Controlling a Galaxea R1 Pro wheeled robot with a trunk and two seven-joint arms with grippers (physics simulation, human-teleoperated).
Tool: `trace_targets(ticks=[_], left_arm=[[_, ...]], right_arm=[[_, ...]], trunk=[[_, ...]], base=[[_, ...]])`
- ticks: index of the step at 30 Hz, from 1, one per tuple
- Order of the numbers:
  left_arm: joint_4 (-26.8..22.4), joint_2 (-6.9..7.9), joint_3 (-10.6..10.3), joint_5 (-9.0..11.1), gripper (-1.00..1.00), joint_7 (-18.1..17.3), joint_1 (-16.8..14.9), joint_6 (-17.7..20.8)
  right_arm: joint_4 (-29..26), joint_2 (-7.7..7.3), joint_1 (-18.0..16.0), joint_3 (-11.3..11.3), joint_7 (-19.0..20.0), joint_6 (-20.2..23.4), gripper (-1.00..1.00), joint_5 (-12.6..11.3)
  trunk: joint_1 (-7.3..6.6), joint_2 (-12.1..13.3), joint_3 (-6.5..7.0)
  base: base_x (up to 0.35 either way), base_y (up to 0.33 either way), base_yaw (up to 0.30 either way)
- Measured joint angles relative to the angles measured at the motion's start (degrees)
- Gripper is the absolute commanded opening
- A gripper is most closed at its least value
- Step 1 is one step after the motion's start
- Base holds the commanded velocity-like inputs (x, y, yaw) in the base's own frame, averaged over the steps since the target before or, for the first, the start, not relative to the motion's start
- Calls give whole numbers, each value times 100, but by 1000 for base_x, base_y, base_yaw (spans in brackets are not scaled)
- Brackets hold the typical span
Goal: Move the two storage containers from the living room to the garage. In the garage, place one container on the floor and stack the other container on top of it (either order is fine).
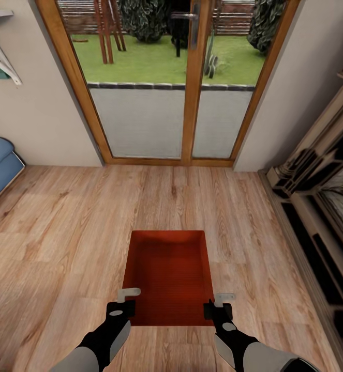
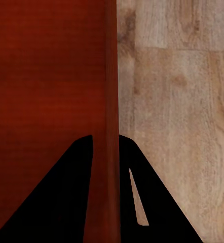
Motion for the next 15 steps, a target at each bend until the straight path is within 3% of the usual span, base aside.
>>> trace_targets(ticks=[15], left_arm=[[-7,1,-1,-1,-100,1,0,6]], right_arm=[[2,3,0,6,-2,-5,-100,-13]], trunk=[[-330,602,269]], base=[[0,0,0]])
